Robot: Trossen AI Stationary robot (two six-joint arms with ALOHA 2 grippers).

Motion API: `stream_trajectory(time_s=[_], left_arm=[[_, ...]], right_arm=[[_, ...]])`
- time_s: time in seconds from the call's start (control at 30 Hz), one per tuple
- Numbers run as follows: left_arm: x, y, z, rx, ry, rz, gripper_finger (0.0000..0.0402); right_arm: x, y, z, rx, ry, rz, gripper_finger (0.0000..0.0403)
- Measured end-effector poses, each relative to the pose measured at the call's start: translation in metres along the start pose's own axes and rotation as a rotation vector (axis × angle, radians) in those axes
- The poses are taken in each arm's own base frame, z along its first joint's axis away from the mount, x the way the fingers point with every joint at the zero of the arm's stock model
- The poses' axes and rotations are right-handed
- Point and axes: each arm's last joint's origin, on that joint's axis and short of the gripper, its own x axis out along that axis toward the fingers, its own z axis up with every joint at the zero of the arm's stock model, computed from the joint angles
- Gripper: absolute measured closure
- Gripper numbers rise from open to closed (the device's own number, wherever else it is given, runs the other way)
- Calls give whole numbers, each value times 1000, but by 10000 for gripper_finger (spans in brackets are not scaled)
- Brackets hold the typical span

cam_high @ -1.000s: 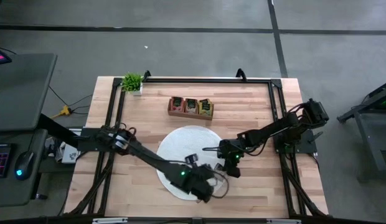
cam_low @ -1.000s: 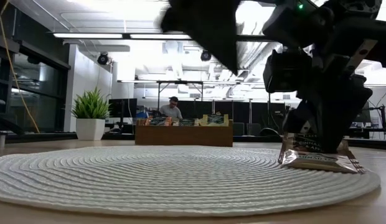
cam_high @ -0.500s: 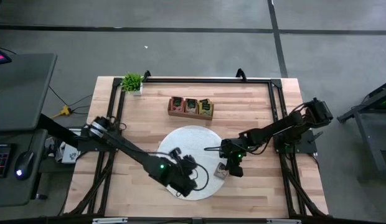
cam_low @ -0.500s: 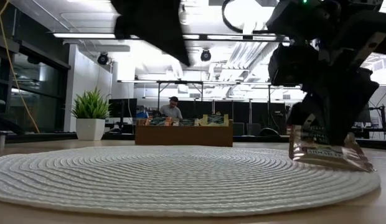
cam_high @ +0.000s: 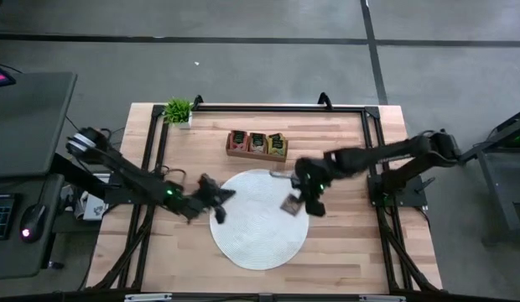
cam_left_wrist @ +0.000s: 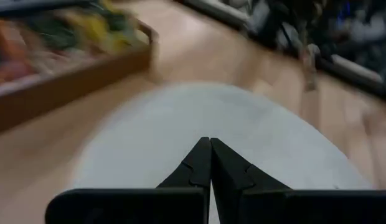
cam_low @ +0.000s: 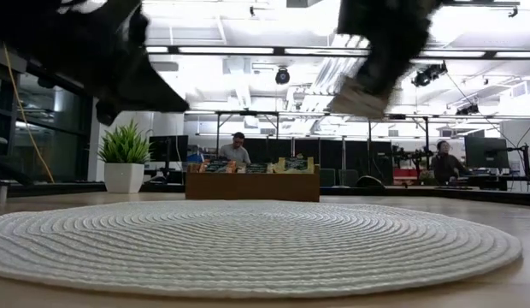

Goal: Pick & Place Tea
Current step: Put the brown tea bag into the middle section of the wooden organizer

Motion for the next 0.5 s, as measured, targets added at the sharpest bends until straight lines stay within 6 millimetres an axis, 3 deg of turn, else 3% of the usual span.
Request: stream_trajectory(time_s=[0.1,0.3,0.5], left_arm=[[-13,22,-2,-54,-103,-51,401],[-33,55,-3,-46,-256,-126,402],[-37,80,-2,-22,-336,-227,402]], right_arm=[[-30,-9,33,-58,-44,-68,402],[-75,-47,83,-71,-66,-167,402],[-86,-82,123,-107,-19,-249,403]])
